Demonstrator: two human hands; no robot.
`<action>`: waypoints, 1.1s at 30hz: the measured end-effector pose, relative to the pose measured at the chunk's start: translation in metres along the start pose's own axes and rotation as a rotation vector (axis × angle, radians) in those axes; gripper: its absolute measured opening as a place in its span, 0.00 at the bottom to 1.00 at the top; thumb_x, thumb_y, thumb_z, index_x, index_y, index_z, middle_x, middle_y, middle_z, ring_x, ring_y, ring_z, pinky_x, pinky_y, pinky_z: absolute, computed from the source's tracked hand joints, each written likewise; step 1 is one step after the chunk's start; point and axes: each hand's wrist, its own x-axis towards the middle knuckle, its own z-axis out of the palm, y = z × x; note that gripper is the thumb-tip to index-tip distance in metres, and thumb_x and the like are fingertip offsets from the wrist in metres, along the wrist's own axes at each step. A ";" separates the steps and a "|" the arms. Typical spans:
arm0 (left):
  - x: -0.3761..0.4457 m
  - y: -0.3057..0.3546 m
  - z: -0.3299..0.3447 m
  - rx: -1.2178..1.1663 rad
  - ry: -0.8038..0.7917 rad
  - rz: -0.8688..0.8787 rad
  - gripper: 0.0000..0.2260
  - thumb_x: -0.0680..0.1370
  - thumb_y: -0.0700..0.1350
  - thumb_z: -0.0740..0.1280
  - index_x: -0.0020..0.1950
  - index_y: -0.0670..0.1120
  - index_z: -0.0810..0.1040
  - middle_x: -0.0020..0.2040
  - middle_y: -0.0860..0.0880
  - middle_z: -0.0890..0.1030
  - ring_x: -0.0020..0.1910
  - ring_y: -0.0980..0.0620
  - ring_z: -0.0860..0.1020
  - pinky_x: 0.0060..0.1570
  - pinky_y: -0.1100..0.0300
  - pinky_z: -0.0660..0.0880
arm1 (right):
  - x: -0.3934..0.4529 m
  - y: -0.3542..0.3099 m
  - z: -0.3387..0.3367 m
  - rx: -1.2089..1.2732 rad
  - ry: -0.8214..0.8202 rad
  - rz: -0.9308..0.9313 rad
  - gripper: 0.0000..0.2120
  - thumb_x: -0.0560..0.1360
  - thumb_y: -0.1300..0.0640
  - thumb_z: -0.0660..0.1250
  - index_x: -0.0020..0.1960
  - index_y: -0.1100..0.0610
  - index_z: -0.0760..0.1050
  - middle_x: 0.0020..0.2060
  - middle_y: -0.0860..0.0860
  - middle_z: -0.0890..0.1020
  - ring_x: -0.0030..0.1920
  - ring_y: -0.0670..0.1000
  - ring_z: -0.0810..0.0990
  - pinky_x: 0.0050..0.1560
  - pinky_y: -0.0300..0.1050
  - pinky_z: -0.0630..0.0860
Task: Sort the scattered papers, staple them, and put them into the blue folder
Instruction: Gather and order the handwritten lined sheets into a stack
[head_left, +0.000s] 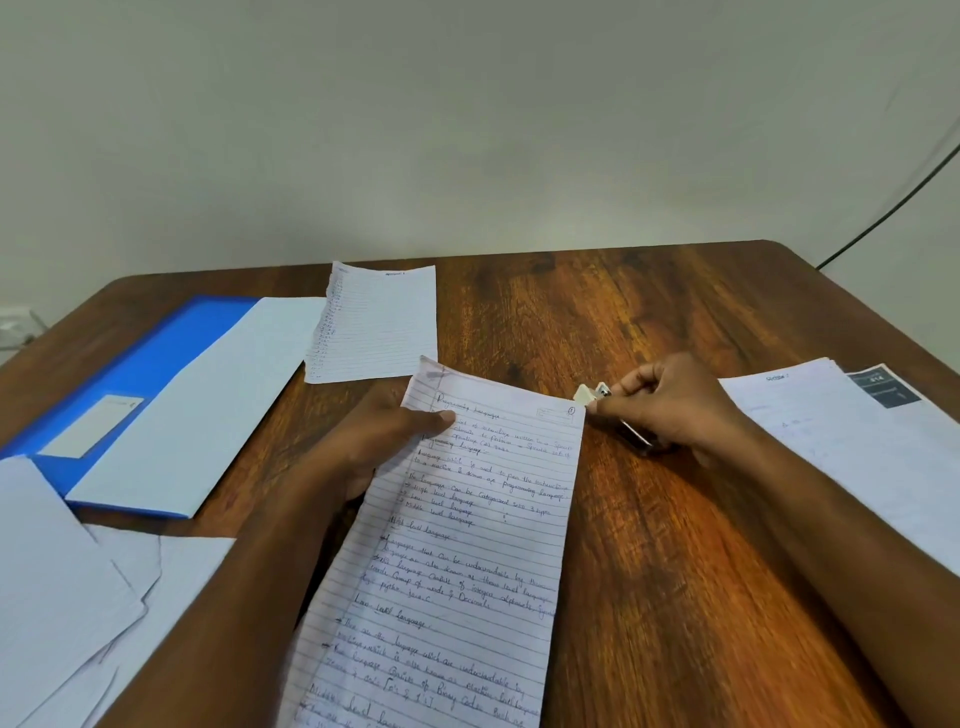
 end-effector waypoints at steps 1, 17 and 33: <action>0.000 0.000 0.000 0.001 -0.002 0.002 0.09 0.82 0.35 0.68 0.58 0.44 0.84 0.55 0.48 0.89 0.56 0.50 0.87 0.59 0.53 0.79 | 0.000 0.001 0.001 -0.027 0.017 0.000 0.13 0.66 0.49 0.85 0.42 0.54 0.85 0.37 0.50 0.86 0.39 0.48 0.83 0.30 0.44 0.75; -0.003 0.002 0.002 -0.028 0.020 -0.010 0.08 0.83 0.35 0.67 0.58 0.44 0.84 0.53 0.48 0.89 0.52 0.50 0.88 0.55 0.54 0.80 | -0.007 -0.009 0.003 0.183 0.108 -0.097 0.17 0.65 0.42 0.83 0.43 0.53 0.84 0.36 0.54 0.86 0.33 0.49 0.80 0.36 0.48 0.78; -0.006 0.016 0.016 -0.102 0.044 0.026 0.09 0.83 0.39 0.69 0.62 0.42 0.83 0.54 0.45 0.89 0.53 0.45 0.88 0.54 0.47 0.83 | -0.049 -0.023 -0.006 0.383 -0.250 0.038 0.11 0.75 0.59 0.77 0.50 0.67 0.82 0.41 0.64 0.86 0.31 0.53 0.83 0.25 0.42 0.75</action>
